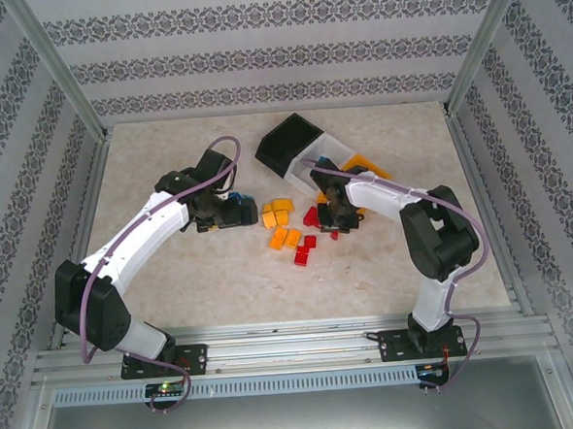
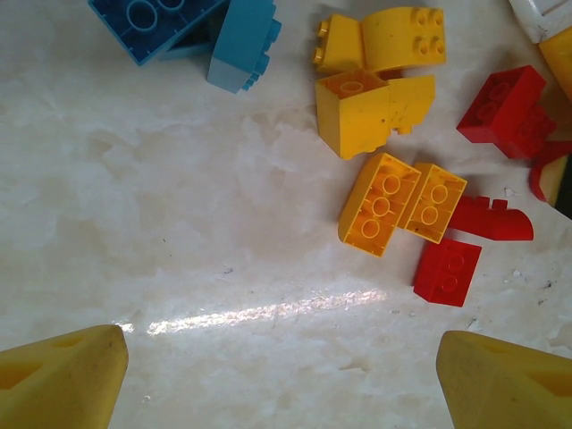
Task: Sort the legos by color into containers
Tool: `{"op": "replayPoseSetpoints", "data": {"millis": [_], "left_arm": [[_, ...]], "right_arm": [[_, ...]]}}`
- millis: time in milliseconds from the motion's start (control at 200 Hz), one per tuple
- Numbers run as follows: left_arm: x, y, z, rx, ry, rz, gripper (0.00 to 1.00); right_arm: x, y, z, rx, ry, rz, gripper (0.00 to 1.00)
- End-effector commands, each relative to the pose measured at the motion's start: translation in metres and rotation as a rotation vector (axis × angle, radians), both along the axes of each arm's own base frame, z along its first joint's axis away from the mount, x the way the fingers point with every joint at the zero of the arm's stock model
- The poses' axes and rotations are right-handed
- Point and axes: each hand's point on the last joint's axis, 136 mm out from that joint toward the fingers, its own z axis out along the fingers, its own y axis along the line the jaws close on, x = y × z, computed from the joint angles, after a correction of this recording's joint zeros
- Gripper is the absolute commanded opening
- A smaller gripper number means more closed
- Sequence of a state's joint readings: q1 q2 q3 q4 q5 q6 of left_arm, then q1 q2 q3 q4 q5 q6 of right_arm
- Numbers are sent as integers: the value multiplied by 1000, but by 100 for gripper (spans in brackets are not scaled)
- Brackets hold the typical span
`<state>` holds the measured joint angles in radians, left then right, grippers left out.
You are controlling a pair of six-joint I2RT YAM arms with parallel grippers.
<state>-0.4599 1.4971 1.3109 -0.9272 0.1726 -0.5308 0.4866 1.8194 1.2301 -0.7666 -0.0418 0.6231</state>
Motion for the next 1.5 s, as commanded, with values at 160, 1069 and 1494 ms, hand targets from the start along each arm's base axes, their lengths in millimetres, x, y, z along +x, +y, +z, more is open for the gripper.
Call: {"op": "replayPoseSetpoints", "data": {"millis": [160, 1069, 1494], "left_arm": [[11, -10, 3, -52, -20, 0, 89], [-44, -105, -43, 15, 89, -309, 83], [-46, -151, -80, 52, 168, -441, 74]], "right_arm": [[-7, -19, 91, 72, -161, -53, 23], [95, -72, 71, 71, -162, -151, 52], [9, -85, 107, 137, -209, -179, 56]]}}
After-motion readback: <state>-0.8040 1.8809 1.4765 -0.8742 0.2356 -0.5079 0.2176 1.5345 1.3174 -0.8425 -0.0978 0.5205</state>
